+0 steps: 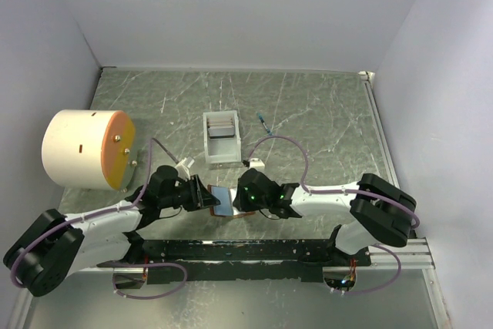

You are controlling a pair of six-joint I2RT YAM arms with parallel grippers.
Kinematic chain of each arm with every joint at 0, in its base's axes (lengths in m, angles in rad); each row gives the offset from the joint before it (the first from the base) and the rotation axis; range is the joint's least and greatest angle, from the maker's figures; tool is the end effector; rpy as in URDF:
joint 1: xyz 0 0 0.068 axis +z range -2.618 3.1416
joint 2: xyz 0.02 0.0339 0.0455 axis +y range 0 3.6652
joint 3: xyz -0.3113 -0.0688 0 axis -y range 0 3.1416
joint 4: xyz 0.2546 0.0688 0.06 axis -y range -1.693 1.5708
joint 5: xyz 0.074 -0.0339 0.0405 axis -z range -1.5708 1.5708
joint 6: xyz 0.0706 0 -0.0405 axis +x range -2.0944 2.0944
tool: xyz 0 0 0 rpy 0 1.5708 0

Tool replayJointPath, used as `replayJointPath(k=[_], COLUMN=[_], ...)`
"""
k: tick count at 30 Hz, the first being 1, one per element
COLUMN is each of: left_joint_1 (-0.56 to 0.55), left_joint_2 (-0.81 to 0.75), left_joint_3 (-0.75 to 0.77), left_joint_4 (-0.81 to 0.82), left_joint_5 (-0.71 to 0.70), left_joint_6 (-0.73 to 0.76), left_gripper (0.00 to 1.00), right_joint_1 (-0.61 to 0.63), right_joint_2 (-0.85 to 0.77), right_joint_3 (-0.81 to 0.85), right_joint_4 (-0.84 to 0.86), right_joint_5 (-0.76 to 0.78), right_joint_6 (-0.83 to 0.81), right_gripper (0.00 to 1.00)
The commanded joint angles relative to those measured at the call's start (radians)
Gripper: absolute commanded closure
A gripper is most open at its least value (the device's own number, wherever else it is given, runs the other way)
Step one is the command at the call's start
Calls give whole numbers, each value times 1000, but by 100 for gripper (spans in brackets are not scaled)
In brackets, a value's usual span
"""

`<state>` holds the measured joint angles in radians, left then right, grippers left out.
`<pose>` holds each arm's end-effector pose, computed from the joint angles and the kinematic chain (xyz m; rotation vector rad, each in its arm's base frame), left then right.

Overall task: Put the credit cards into the card holder
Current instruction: Open the card holder at the center of the board.

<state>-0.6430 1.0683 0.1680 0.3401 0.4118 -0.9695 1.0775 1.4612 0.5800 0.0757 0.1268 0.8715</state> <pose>0.1373 -0.1382 0.1504 -0.1162 2.4089 -1.3029 0.1471 0.2547 0.1608 -0.1943 2.5038 0.7465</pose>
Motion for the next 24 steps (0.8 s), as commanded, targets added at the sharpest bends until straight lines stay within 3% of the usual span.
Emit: replayJointPath(k=[1, 9, 18, 24], left_joint_1=[6, 5, 5, 5], left_joint_2=[20, -3, -4, -4], left_joint_3=[39, 37, 20, 58], left_joint_4=[58, 71, 86, 7], left_joint_5=[27, 28, 35, 28], left_joint_6=[17, 10, 11, 25], left_gripper=[61, 60, 88, 93], right_joint_1=[3, 2, 2, 3], right_joint_2=[10, 8, 30, 41], right_joint_3=[-17, -19, -37, -22], right_joint_4=[30, 29, 54, 65], right_joint_5=[11, 14, -3, -30], right_joint_6=[-1, -4, 5, -2], right_gripper=[83, 83, 84, 80])
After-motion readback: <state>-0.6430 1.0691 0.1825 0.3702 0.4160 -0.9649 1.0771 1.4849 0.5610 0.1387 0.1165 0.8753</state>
